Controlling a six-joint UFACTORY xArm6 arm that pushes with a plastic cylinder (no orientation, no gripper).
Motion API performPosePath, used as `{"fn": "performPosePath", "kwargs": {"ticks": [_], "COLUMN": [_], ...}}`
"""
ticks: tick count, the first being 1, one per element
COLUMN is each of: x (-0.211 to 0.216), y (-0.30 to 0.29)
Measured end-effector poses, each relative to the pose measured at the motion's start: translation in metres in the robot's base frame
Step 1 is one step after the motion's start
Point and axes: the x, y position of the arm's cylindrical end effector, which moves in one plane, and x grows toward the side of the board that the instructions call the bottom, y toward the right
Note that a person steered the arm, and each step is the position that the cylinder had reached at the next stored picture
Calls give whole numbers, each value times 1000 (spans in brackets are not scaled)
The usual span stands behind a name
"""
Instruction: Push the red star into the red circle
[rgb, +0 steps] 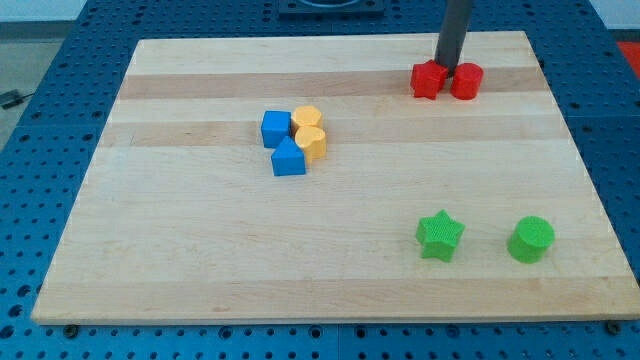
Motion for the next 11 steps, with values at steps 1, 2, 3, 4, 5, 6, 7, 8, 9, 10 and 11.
{"fn": "performPosePath", "kwargs": {"ticks": [1, 2, 3, 4, 5, 6, 7, 8, 9, 10, 11], "x": [-23, -58, -49, -23, -20, -28, -20, -4, -2, -2, -2], "y": [0, -4, -19, -19, -19, -43, -85, -89, -72, -48, -26]}}
